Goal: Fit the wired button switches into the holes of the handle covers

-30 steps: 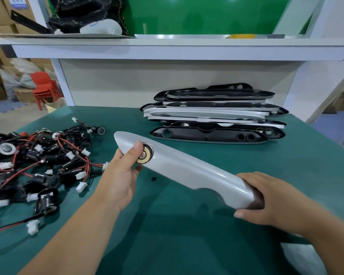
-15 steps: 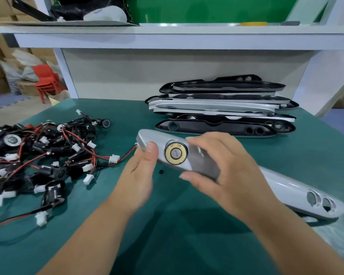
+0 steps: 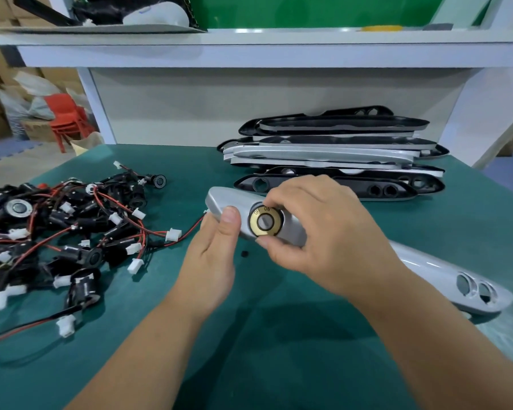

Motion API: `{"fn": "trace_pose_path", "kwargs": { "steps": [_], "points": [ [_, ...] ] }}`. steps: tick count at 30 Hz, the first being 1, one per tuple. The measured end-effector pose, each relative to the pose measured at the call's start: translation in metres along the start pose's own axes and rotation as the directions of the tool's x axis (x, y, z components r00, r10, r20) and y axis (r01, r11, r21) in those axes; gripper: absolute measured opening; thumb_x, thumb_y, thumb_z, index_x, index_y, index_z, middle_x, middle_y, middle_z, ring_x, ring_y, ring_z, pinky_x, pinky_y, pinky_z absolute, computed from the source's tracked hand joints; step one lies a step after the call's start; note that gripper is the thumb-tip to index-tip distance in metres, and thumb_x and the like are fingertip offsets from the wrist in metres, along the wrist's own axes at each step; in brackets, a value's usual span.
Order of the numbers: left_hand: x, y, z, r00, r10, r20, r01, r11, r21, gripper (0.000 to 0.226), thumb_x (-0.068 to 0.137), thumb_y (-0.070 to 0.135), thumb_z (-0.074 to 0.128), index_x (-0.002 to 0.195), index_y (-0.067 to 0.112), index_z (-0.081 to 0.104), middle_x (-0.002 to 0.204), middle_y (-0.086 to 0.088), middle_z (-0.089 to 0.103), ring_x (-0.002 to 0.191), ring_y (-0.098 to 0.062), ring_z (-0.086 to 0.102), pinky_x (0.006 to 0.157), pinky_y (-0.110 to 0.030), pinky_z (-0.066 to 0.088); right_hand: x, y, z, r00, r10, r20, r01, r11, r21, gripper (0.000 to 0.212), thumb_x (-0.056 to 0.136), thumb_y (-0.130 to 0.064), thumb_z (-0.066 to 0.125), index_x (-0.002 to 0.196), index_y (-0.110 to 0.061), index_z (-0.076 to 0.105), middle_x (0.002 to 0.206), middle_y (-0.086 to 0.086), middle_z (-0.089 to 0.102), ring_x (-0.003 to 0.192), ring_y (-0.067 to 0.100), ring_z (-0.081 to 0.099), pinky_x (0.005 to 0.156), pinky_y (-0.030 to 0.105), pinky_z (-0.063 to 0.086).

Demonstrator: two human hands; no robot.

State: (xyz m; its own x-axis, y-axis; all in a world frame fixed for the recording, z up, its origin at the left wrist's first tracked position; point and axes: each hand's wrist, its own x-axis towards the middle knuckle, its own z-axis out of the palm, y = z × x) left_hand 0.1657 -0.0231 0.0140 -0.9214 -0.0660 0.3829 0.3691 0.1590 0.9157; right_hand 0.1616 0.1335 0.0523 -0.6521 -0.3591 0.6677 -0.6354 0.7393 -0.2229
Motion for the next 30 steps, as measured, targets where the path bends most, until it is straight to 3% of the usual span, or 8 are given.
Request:
{"fn": "trace_pose_path", "kwargs": {
  "steps": [3,9,13,16,19,22,26,30],
  "points": [
    [-0.002,0.001,-0.001,1.000,0.023,-0.020,-0.023,1.000,0.018,0.041,0.089,0.059,0.031,0.101,0.034,0.061,0.103,0.011,0.062,0.096,0.014,0.052,0.077,0.003,0.032,-0.005,-0.008,0.009,0.994,0.034,-0.104,-0.035,0.999,-0.006,0.045,0.070,-0.050,0.070,0.099,-0.015,0.064,0.099,-0.004,0.060,0.091,0.021,0.054,0.078,0.040,0.044],
    [-0.006,0.012,0.000,0.987,0.127,-0.096,-0.124,0.992,0.035,0.026,0.087,0.047,0.031,0.082,0.034,0.053,0.077,0.029,0.056,0.074,0.018,0.050,0.069,0.003,0.033,-0.005,-0.015,0.008,0.983,0.078,-0.168,-0.051,0.986,0.156,0.035,0.076,-0.047,0.068,0.097,-0.018,0.064,0.094,-0.010,0.057,0.090,0.014,0.047,0.080,0.034,0.041],
    [-0.009,0.023,0.003,0.936,0.346,-0.059,-0.342,0.937,0.077,0.022,0.094,0.031,0.028,0.078,0.037,0.043,0.070,0.040,0.052,0.068,0.022,0.049,0.064,0.006,0.033,-0.004,-0.023,0.003,0.971,0.066,-0.231,-0.025,0.984,0.178,0.033,0.072,-0.039,0.072,0.095,-0.016,0.065,0.092,-0.011,0.058,0.090,0.012,0.048,0.080,0.032,0.042],
    [-0.009,0.029,0.000,0.909,0.416,-0.019,-0.416,0.909,-0.014,0.028,0.097,0.043,0.031,0.085,0.053,0.054,0.071,0.038,0.054,0.066,0.020,0.050,0.062,0.005,0.035,-0.002,-0.026,-0.004,0.960,0.026,-0.280,0.022,0.986,0.168,0.034,0.070,-0.037,0.068,0.095,-0.015,0.066,0.093,-0.016,0.053,0.092,0.007,0.047,0.084,0.021,0.039],
    [-0.007,0.025,-0.004,0.928,0.373,0.014,-0.365,0.916,-0.166,0.023,0.089,0.062,0.037,0.094,0.055,0.059,0.081,0.029,0.061,0.075,0.011,0.055,0.069,-0.002,0.039,-0.001,-0.023,-0.013,0.973,-0.055,-0.225,0.099,0.977,0.190,0.034,0.071,-0.029,0.067,0.101,-0.012,0.066,0.097,-0.019,0.050,0.095,0.000,0.046,0.089,0.010,0.033],
    [-0.008,0.025,-0.004,0.929,0.369,0.014,-0.364,0.921,-0.138,0.025,0.090,0.060,0.035,0.094,0.055,0.059,0.082,0.031,0.062,0.077,0.014,0.056,0.070,0.000,0.039,-0.004,-0.017,-0.019,0.992,-0.055,-0.115,0.081,0.968,0.238,0.041,0.072,-0.021,0.071,0.112,-0.018,0.062,0.102,-0.030,0.047,0.097,-0.001,0.047,0.090,0.005,0.033],
    [-0.005,0.022,-0.006,0.948,0.315,0.051,-0.303,0.938,-0.166,0.032,0.084,0.070,0.040,0.102,0.053,0.059,0.106,0.019,0.064,0.105,-0.001,0.057,0.089,-0.016,0.042,-0.003,-0.012,-0.023,0.998,-0.052,-0.047,0.064,0.950,0.307,0.046,0.076,-0.018,0.067,0.119,-0.029,0.055,0.111,-0.031,0.052,0.106,-0.002,0.053,0.092,0.012,0.039],
    [-0.004,0.026,-0.008,0.936,0.350,0.048,-0.338,0.926,-0.165,0.023,0.087,0.057,0.042,0.098,0.054,0.062,0.093,0.030,0.065,0.088,0.013,0.058,0.077,-0.004,0.042,-0.005,-0.009,-0.024,0.999,-0.036,0.001,0.034,0.939,0.341,0.048,0.077,-0.022,0.068,0.121,-0.034,0.053,0.117,-0.028,0.054,0.112,-0.004,0.049,0.094,0.011,0.036]
  ]
}}
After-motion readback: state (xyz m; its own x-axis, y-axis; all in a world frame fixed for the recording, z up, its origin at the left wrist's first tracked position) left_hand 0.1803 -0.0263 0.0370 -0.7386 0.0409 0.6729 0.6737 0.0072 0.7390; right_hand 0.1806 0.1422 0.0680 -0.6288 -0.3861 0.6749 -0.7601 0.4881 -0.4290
